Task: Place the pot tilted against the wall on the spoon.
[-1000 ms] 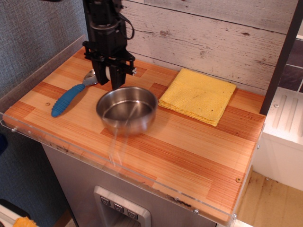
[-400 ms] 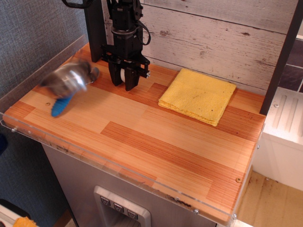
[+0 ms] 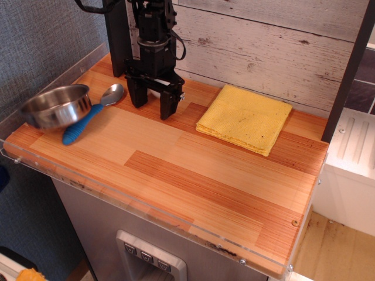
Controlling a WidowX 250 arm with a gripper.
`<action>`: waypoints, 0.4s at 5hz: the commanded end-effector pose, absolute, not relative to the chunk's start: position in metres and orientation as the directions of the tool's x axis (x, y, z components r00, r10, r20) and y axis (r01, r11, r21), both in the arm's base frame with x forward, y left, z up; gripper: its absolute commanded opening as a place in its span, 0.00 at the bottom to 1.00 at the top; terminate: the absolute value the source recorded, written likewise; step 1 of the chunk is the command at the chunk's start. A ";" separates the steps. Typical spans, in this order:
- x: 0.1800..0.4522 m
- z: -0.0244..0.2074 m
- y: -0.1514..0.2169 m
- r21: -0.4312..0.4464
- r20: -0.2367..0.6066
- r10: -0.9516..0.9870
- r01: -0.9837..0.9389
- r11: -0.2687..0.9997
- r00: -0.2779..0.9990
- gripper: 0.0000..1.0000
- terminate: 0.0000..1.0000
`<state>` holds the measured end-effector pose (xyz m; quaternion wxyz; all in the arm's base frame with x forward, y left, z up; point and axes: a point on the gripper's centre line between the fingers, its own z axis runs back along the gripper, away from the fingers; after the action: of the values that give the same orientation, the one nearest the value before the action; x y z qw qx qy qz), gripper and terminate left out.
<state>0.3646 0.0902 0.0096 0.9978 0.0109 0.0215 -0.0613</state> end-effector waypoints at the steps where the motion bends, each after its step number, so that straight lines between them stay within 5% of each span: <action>1: 0.349 0.066 0.079 0.061 0.064 -0.119 0.116 0.991 0.991 1.00 0.00; 2: 0.329 0.084 0.071 0.080 0.081 -0.129 0.123 0.989 0.988 1.00 0.00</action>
<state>0.3260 0.0707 0.0673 0.9977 0.0293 -0.0158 -0.0590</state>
